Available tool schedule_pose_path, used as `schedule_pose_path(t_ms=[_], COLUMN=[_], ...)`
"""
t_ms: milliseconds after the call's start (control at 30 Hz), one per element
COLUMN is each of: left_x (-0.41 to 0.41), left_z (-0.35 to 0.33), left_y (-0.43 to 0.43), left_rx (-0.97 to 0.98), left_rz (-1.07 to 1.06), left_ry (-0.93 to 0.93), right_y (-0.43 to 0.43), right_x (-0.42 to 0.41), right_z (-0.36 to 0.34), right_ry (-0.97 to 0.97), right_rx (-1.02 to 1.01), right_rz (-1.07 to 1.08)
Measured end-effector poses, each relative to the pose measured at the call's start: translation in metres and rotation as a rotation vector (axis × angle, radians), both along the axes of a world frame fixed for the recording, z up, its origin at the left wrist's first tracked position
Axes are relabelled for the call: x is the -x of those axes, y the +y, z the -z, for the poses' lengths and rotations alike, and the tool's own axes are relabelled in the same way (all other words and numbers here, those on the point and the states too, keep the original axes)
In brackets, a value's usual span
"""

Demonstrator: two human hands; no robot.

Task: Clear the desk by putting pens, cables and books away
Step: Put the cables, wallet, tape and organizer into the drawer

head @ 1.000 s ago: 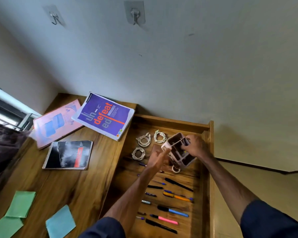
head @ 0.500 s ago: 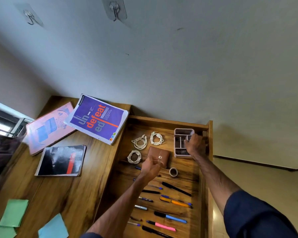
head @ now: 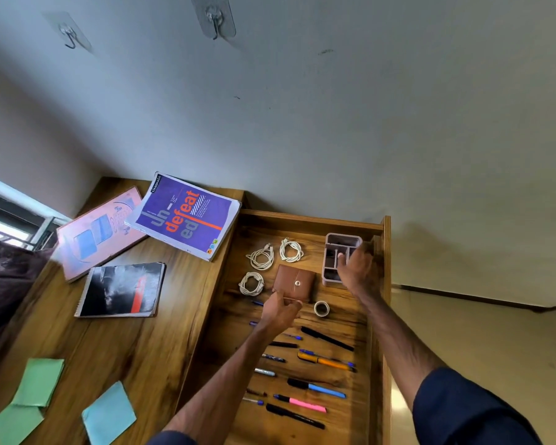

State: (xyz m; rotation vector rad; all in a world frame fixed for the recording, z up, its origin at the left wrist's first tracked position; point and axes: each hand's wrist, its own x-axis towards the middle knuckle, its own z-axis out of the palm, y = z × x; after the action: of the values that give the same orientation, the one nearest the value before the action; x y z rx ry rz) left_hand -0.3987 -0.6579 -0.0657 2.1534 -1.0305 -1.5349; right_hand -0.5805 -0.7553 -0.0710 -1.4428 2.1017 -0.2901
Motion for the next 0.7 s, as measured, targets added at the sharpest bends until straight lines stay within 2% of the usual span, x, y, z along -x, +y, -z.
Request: schedule_pose_path(t_ms=[300,433,600,700], left_x=[-0.006,-0.003,0.011,0.023], left_z=[-0.02,-0.03,-0.045,-0.048], left_y=[0.065,0.102,0.151,0.176], left_rx=[0.011,0.0,0.009,0.027], left_rz=[-0.058,-0.133,-0.152,-0.143], left_ry=[0.016,0.12,0.182,0.224], right_y=[0.095,0.142,0.201,0.231], right_x=[-0.022,-0.023,-0.009,0.004], right_z=[-0.013,-0.024,-0.049,-0.062], right_ry=[-0.043,-0.104,-0.206,-0.209], right_rx=[0.09,0.111,0.223,0.218], right_rz=[-0.09,-0.136,-0.208,-0.248])
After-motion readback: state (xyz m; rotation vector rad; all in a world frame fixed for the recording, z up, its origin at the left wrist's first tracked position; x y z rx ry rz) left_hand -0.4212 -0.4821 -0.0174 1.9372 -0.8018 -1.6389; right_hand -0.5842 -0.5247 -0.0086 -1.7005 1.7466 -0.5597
